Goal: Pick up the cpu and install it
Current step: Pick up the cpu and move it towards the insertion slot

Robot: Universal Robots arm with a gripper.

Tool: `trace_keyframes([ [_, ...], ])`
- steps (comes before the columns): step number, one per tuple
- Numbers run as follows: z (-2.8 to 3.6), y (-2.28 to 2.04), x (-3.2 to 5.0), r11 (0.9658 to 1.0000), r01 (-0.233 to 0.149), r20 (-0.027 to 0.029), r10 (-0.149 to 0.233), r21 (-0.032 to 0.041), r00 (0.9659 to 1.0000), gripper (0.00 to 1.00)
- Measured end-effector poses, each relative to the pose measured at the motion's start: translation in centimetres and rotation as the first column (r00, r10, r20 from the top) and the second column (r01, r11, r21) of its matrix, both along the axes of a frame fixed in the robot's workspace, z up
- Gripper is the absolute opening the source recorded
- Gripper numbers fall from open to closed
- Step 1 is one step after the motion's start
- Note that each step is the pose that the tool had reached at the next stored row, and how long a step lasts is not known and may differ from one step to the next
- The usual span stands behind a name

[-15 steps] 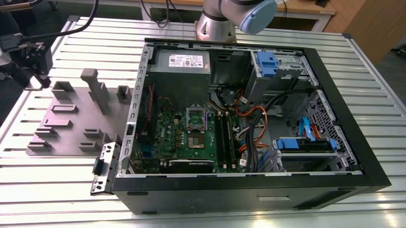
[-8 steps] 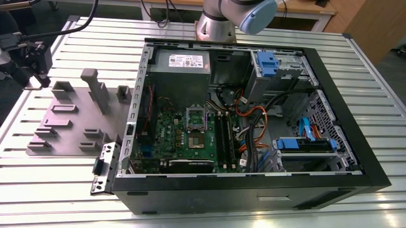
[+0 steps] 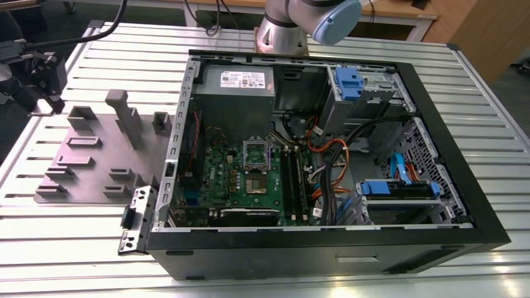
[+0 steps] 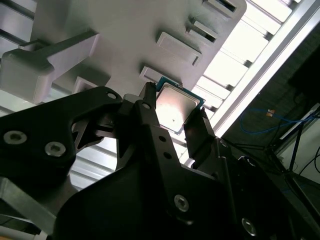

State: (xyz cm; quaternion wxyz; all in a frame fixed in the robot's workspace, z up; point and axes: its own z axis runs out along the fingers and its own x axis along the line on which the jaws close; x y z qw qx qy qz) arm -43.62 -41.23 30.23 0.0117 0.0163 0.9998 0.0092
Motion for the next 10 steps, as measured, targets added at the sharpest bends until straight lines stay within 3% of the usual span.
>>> trace_keyframes([
  [10, 0.23, 0.00, 0.00, 1.0000, 0.000, 0.0002, 0.000, 0.0001, 1.0000, 0.47],
])
